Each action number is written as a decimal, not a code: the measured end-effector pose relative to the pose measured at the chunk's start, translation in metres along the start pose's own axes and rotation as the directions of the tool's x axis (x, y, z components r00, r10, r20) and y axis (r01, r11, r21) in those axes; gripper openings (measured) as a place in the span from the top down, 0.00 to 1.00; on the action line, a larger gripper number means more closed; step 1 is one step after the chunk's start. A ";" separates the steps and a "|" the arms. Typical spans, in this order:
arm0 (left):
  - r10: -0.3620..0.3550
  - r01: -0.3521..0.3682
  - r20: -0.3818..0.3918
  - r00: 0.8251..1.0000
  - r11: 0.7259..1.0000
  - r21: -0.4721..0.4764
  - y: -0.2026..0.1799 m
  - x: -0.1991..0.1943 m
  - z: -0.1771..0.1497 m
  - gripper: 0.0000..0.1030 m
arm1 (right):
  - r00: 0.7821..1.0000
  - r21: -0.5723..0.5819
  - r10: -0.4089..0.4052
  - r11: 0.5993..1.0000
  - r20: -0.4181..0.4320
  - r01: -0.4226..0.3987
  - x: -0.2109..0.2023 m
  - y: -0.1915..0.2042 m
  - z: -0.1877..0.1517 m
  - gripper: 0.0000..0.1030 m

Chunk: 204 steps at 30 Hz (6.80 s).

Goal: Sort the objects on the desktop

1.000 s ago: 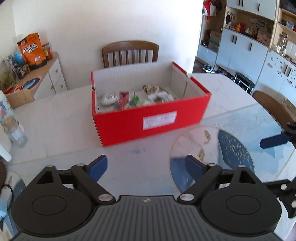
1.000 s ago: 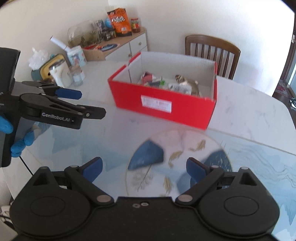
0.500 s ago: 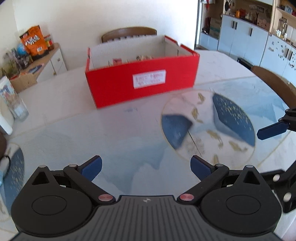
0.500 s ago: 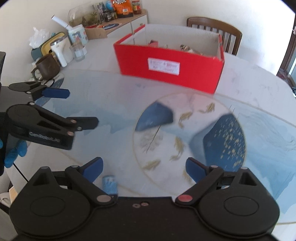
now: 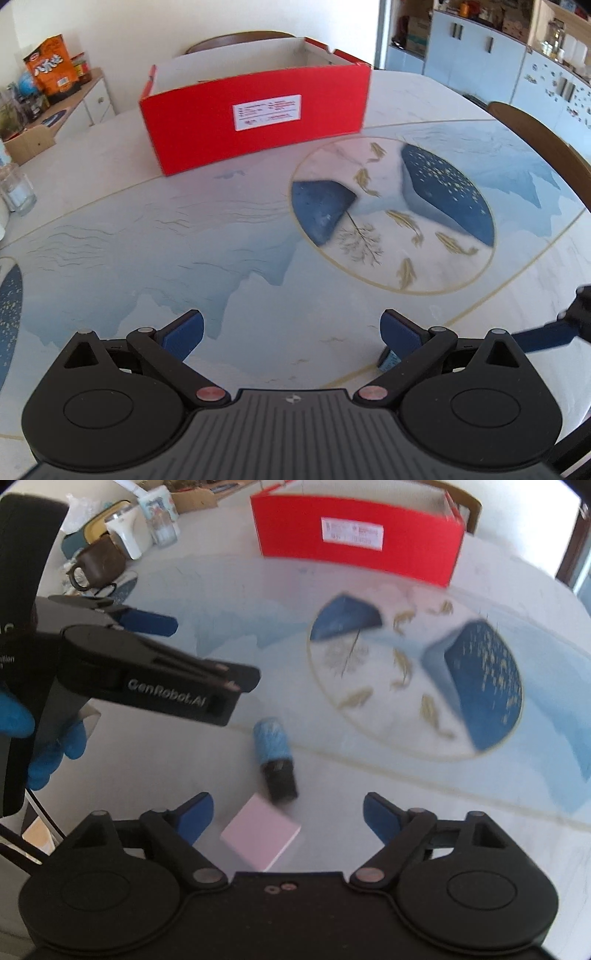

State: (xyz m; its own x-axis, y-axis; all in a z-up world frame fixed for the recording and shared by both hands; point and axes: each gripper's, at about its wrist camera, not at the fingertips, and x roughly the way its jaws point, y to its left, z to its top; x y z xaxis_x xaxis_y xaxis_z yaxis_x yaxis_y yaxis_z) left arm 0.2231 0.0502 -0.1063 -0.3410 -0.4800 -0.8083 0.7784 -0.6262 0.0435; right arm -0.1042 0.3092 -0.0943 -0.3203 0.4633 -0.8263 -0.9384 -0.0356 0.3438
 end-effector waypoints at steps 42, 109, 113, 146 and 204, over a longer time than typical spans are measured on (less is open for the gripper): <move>-0.159 0.161 -0.021 0.987 0.978 0.132 -0.007 0.011 -0.011 0.01 | 0.980 0.177 -0.186 0.965 -0.071 0.196 0.021 0.009 -0.018 0.53; -0.142 0.142 -0.009 0.990 0.990 0.000 -0.041 -0.011 0.084 0.41 | 0.997 0.004 -0.006 1.000 0.083 0.006 -0.051 -0.108 0.079 0.54; -0.153 0.153 0.011 0.988 0.988 0.009 -0.017 -0.013 0.114 0.41 | 0.993 0.017 -0.001 1.000 0.122 -0.001 -0.062 -0.112 0.113 0.54; -0.039 0.035 -0.115 0.993 0.999 -0.040 0.108 0.133 0.263 0.41 | 0.978 0.066 -0.112 0.993 0.177 0.102 0.043 -0.141 0.331 0.54; -0.058 0.060 0.034 0.998 0.995 -0.078 0.103 0.069 0.239 0.33 | 0.962 0.122 -0.005 0.992 0.274 -0.030 0.013 -0.158 0.278 0.27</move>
State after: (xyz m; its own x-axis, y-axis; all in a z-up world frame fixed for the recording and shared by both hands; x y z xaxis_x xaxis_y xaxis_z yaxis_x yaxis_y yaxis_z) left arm 0.1536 -0.1939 -0.0168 -0.4033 -0.4635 -0.7890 0.7950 -0.6044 -0.0513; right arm 0.0761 0.5666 -0.0350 -0.2679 0.6887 -0.6737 -0.9054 0.0591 0.4204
